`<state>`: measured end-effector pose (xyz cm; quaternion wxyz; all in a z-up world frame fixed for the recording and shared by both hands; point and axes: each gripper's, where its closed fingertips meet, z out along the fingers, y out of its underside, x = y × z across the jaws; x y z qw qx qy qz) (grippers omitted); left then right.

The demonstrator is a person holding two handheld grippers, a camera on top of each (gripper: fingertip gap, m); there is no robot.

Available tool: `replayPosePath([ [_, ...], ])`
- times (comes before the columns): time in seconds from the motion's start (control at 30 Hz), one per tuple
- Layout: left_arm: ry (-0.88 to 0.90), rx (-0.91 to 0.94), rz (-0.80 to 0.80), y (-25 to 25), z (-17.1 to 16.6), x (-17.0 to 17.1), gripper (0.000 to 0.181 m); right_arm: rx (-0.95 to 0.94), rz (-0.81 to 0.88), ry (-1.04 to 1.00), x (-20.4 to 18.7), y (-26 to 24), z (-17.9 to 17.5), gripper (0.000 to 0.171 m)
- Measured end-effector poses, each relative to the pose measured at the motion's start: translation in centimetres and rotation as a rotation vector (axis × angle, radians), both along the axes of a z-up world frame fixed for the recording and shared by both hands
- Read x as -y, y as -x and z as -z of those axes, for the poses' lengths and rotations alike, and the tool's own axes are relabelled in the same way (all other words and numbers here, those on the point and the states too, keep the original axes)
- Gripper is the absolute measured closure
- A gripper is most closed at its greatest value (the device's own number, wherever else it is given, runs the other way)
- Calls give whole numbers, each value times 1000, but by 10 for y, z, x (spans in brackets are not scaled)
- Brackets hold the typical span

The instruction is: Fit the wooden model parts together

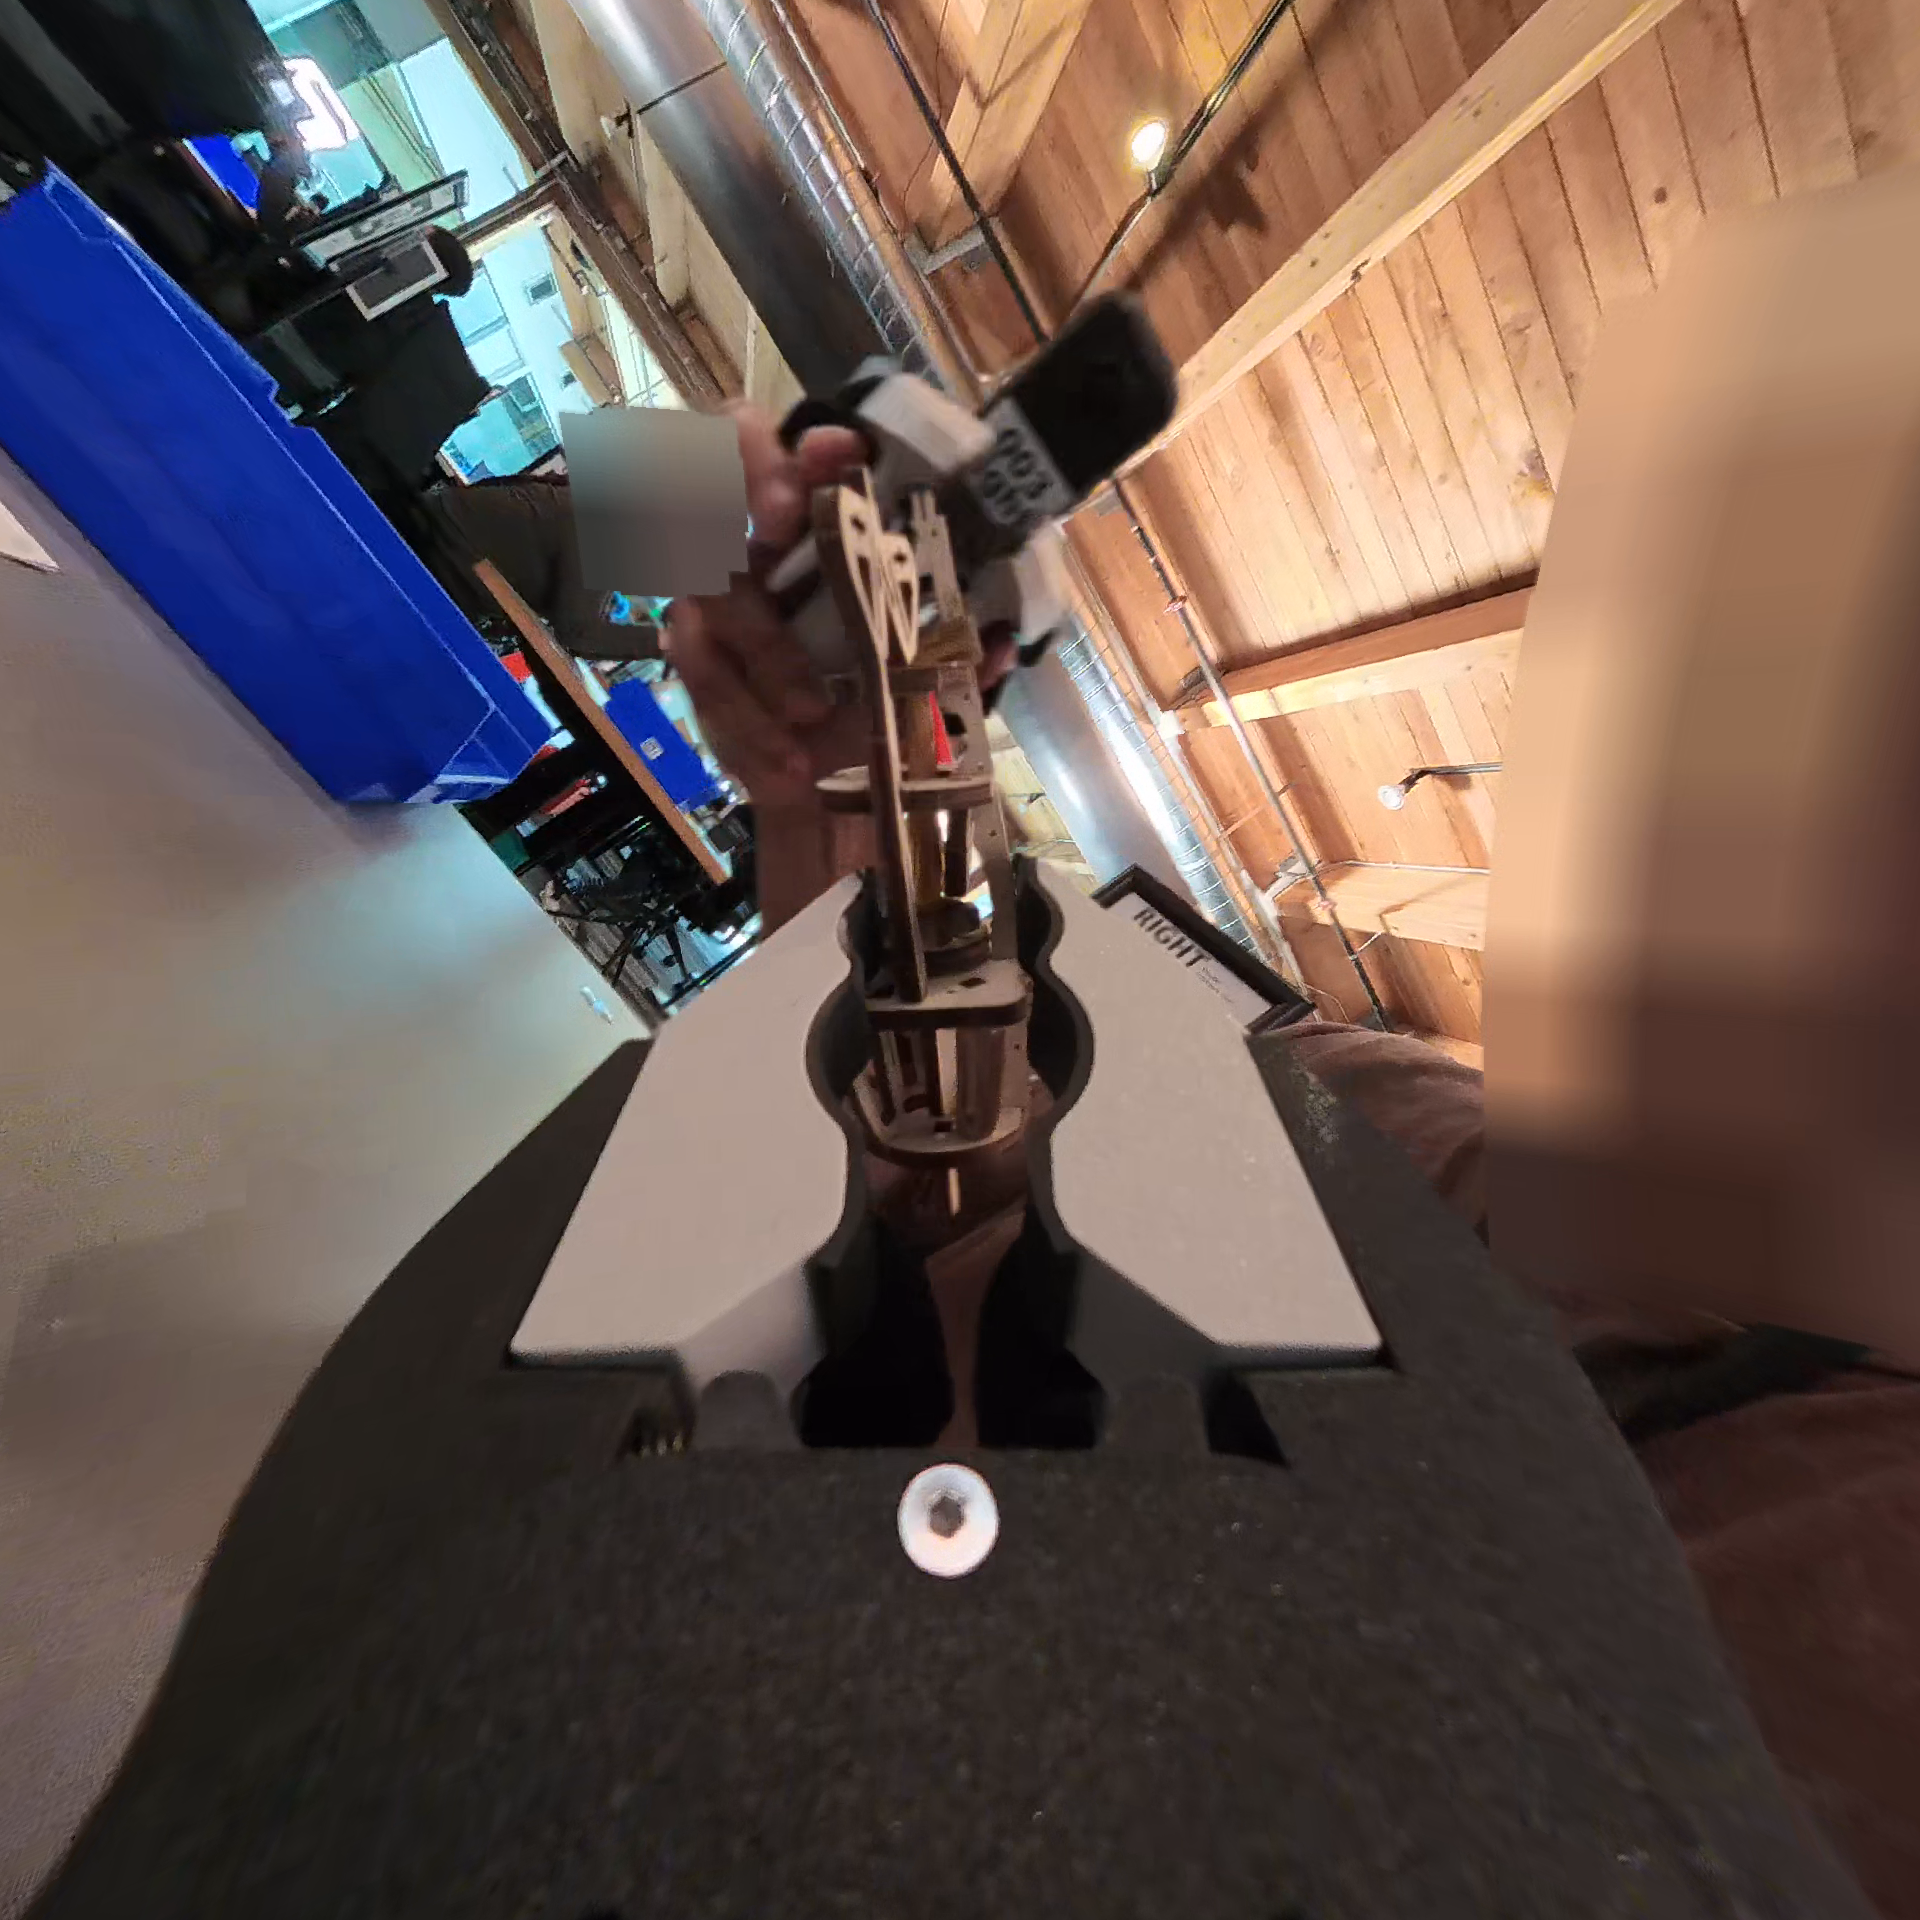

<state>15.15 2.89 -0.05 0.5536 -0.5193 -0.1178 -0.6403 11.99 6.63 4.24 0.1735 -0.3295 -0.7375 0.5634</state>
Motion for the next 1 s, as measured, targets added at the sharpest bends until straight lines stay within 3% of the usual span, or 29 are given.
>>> replayPosePath([
  [0.03,19,-36,-1,-4,4,-2,159,18,-10,-67,4,-4,4,158],
  [0.17,32,-171,-4,-16,10,-3,159,96,-13,-229,7,-13,23,157],
  [0.47,97,-389,-50,-25,31,-10,159,239,-92,-254,13,-29,44,153],
  [1.0,129,-459,-47,-27,41,-13,159,287,-155,-234,15,-32,61,164],
])
